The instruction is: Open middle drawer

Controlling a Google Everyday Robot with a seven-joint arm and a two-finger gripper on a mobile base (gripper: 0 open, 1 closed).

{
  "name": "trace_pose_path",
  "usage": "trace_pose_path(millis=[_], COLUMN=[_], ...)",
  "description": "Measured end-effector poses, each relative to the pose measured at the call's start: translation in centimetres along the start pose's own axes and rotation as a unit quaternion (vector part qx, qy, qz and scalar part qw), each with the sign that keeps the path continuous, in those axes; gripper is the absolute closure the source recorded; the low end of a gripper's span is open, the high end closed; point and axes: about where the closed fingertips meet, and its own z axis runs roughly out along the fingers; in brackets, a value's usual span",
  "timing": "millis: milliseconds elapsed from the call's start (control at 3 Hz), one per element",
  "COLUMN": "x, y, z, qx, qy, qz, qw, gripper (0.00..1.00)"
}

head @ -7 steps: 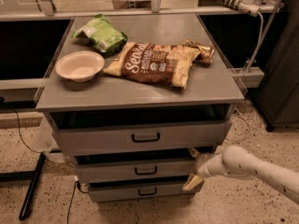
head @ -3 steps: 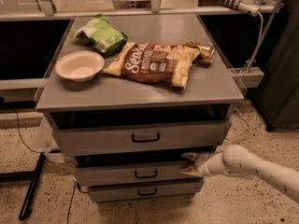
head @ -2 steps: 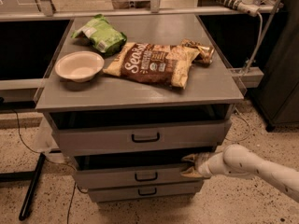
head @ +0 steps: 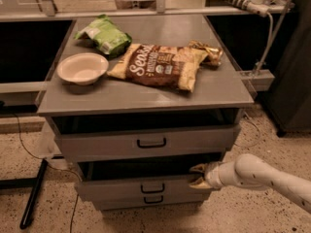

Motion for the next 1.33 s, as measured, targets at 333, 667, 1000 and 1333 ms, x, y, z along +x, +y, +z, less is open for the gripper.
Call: trace_pose_path(millis=[333,667,1000,1333], x=[0.0,0.0,0.5,1.0], y=[0.0,0.0,0.5,1.2], z=[0.0,0.0,-0.2,-0.6], qx=[0.000,0.000,-0.005,-0.010], qy=[0.000,0.000,-0.004,-0.008], qz=[0.000,0.000,0.003,0.008], qw=[1.0000,1.0000,1.0000,0.9999], gripper=[0.82,0.58,0.35,0.38])
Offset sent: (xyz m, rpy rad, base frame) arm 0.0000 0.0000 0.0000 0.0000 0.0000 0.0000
